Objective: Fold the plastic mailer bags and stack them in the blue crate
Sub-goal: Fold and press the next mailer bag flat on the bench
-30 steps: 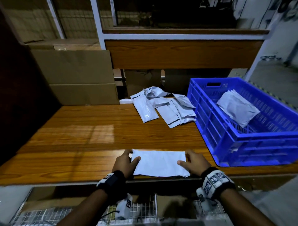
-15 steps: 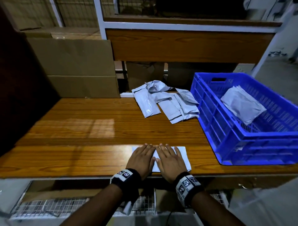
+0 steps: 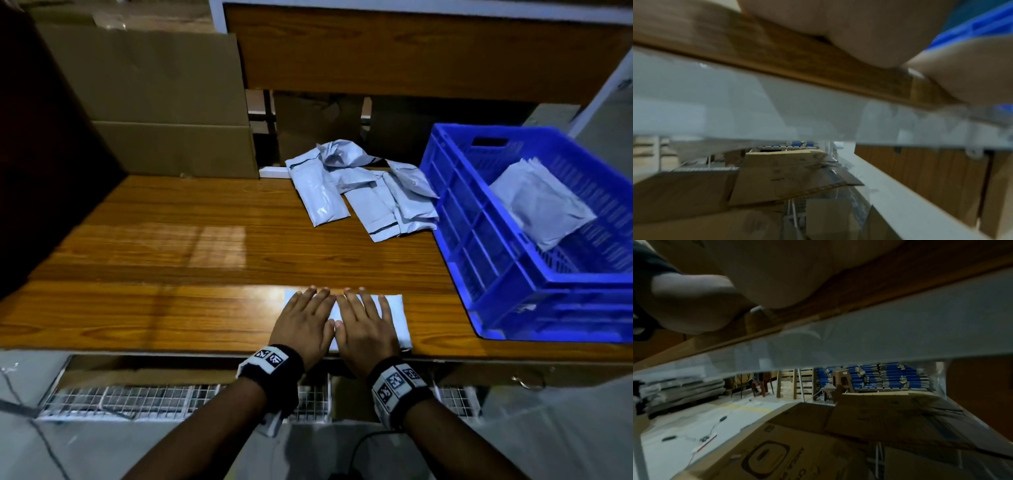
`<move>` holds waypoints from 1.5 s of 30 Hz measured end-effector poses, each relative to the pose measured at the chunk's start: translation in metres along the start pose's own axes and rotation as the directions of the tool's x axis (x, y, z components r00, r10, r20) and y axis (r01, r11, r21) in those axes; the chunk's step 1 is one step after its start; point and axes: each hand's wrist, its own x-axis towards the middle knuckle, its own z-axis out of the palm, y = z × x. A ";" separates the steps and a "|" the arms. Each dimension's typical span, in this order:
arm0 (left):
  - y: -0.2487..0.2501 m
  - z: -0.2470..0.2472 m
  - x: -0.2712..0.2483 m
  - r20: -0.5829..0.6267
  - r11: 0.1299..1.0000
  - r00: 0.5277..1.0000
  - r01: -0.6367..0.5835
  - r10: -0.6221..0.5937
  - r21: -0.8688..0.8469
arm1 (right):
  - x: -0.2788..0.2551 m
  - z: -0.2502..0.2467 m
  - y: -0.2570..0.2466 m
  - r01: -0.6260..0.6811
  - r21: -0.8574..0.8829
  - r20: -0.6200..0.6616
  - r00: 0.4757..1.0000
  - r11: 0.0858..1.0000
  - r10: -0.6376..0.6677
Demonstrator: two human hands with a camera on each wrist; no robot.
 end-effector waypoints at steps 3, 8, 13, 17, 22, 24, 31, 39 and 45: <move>-0.001 -0.002 -0.003 0.014 1.000 1.000 0.005 -0.006 0.018 | -0.002 -0.005 0.006 0.013 -0.018 0.056 0.998 1.000 -0.012; -0.009 0.000 -0.025 -0.035 0.999 0.999 0.022 -0.023 -0.041 | -0.020 -0.010 0.030 -0.044 -0.056 0.075 0.996 0.997 0.049; -0.015 0.009 -0.029 -0.066 0.998 0.998 0.016 -0.020 -0.064 | -0.032 -0.005 0.038 -0.025 -0.003 0.026 0.999 1.000 0.025; -0.013 0.014 -0.028 -0.059 0.999 0.997 0.046 -0.048 -0.027 | -0.032 -0.002 0.031 -0.086 0.035 -0.007 0.996 0.996 0.086; -0.012 0.006 -0.029 -0.051 0.998 0.998 0.044 -0.047 -0.048 | -0.030 -0.009 0.036 -0.046 0.030 0.063 0.997 0.998 0.045; -0.013 0.003 -0.032 -0.035 0.998 0.999 0.036 -0.038 -0.057 | -0.030 -0.014 0.046 -0.031 0.051 0.111 0.993 0.998 0.026; -0.024 0.008 -0.044 -0.012 0.996 0.997 0.079 -0.079 -0.031 | -0.040 -0.019 0.083 -0.055 0.027 0.174 0.983 0.998 0.050; -0.028 0.010 -0.043 -0.052 0.999 0.998 0.042 -0.040 0.027 | -0.046 -0.009 0.083 -0.074 0.055 0.052 0.996 0.996 0.071; -0.040 0.006 -0.049 -0.029 0.997 0.996 -0.083 0.083 0.001 | -0.048 -0.022 0.093 -0.005 0.042 0.226 0.974 0.999 -0.005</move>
